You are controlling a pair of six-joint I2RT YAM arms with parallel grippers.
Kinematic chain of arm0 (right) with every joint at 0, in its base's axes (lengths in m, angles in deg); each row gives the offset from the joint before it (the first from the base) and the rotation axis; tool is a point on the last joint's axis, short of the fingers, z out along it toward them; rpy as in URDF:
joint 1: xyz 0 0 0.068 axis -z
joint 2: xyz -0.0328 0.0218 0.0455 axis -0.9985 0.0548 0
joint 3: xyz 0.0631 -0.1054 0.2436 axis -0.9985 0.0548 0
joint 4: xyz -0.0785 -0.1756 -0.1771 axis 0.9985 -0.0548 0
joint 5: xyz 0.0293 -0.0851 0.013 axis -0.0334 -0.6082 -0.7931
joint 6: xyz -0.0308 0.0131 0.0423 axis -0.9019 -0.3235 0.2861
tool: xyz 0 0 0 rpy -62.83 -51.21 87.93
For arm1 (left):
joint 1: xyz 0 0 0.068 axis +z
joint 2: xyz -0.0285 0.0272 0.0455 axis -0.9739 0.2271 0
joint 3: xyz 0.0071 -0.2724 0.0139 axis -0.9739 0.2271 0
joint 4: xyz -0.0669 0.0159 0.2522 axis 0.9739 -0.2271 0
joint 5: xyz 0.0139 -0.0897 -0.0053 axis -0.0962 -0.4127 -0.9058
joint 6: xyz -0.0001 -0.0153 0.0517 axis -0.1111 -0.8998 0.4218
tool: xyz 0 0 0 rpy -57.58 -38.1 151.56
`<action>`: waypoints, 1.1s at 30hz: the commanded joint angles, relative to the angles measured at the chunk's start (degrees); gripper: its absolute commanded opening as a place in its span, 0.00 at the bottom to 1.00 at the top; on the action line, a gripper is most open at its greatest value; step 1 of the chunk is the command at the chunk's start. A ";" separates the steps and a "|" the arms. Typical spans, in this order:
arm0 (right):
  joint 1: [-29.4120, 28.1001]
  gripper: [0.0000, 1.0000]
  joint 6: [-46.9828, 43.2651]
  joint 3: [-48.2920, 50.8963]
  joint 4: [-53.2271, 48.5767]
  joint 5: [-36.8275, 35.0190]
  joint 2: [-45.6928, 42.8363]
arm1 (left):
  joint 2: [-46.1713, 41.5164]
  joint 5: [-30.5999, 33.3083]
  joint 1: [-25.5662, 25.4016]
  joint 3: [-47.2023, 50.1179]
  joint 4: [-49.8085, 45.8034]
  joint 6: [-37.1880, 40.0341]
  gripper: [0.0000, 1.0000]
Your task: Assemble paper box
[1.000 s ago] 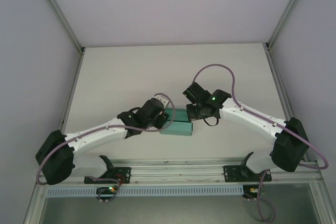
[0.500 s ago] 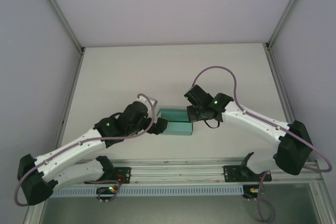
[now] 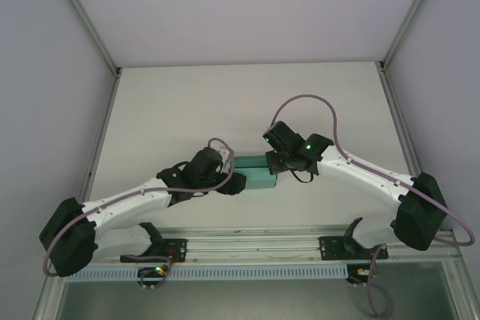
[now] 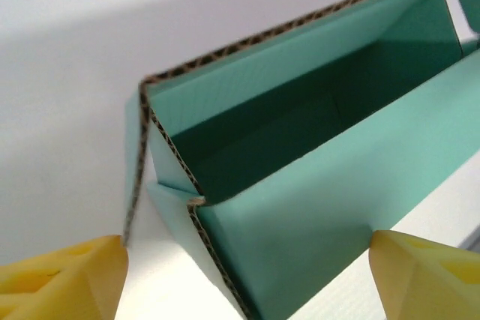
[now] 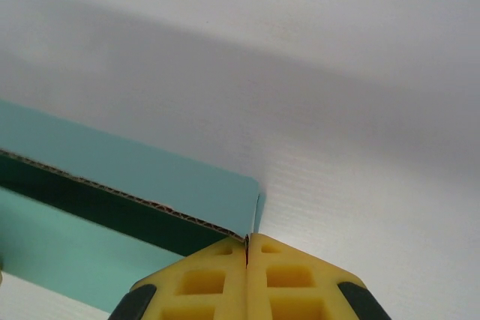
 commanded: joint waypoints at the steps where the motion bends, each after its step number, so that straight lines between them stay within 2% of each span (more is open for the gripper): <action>1: -0.59 0.00 -1.67 -1.77 -2.36 2.52 2.25 | 3.74 2.13 1.84 -2.32 4.01 -0.58 0.75; 8: -0.59 0.00 -1.53 -4.44 -4.25 2.99 2.98 | 11.04 2.94 2.53 -5.01 4.12 -0.25 0.61; 17: -0.52 0.00 0.06 -7.03 -3.25 3.75 4.78 | 16.97 0.53 2.45 -5.62 7.84 -0.70 0.58; 21: 0.06 0.00 1.48 -8.39 -5.21 2.57 6.41 | 17.16 1.12 2.50 -5.81 8.45 -1.19 0.57; 24: 0.60 0.00 2.99 -7.76 -5.66 2.82 6.04 | 18.15 2.31 2.74 -5.77 9.67 -3.01 0.53; 29: 1.08 0.00 4.65 -6.34 -2.83 0.44 6.04 | 20.84 -1.03 2.78 -7.27 11.50 -2.25 0.52; 33: 1.63 0.02 4.80 -6.97 -0.89 0.57 7.01 | 20.23 -0.96 2.85 -6.95 13.39 -1.48 0.53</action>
